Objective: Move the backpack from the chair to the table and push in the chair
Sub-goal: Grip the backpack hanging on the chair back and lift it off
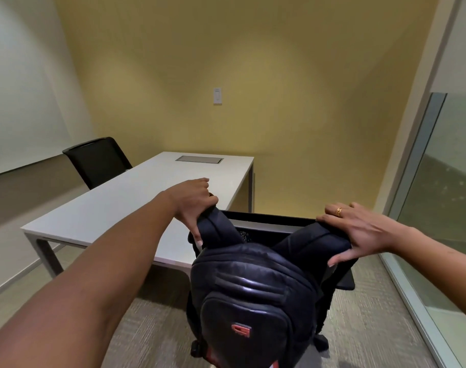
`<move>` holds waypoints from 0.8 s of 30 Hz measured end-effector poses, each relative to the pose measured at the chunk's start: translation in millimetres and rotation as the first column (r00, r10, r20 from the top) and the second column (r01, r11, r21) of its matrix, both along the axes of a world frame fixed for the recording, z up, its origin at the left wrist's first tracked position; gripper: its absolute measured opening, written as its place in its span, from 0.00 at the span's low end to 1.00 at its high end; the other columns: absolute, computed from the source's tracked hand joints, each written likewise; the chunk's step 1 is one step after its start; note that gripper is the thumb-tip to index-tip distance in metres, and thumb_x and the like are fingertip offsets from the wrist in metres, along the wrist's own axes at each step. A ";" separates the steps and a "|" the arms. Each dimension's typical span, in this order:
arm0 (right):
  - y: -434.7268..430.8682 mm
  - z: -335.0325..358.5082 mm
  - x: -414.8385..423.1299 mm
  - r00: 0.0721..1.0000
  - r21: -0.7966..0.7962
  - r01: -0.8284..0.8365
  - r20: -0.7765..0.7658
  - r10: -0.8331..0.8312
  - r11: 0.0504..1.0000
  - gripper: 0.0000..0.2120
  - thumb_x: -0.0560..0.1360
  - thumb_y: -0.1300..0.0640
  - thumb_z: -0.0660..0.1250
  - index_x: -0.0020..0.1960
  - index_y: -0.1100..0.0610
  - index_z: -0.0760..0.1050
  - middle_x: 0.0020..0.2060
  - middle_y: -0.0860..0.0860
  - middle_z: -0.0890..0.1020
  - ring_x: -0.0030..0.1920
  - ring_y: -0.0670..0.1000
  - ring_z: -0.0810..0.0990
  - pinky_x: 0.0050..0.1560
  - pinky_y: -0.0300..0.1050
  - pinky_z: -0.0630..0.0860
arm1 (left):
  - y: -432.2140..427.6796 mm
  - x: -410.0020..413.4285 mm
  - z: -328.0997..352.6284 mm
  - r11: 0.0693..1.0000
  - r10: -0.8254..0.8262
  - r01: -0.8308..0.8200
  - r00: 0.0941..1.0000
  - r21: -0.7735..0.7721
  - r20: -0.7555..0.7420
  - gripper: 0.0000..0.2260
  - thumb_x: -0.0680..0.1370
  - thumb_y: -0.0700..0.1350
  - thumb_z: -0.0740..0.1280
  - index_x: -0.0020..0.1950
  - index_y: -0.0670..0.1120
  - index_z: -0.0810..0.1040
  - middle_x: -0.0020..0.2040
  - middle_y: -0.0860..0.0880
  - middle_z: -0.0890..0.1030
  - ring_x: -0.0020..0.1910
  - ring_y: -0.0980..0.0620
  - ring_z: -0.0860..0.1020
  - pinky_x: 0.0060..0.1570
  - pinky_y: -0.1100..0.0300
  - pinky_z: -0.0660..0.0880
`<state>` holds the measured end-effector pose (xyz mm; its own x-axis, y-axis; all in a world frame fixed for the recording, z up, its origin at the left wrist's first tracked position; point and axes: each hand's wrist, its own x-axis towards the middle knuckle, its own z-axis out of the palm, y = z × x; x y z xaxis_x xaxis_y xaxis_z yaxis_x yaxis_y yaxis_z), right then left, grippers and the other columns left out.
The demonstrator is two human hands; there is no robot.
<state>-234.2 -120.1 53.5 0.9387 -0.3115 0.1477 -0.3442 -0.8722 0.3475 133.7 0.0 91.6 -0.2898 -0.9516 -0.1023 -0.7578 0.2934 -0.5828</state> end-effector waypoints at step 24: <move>-9.8 -3.6 15.7 0.999 0.033 -0.006 -0.043 0.007 0.999 0.42 0.59 0.19 0.52 0.54 0.52 0.68 0.45 0.47 0.72 0.45 0.48 0.72 0.45 0.46 0.67 | 5.6 22.7 -21.0 0.976 0.206 -0.186 0.953 0.110 -0.222 0.36 0.56 0.75 0.67 0.48 0.47 0.72 0.42 0.50 0.77 0.42 0.49 0.74 0.44 0.58 0.70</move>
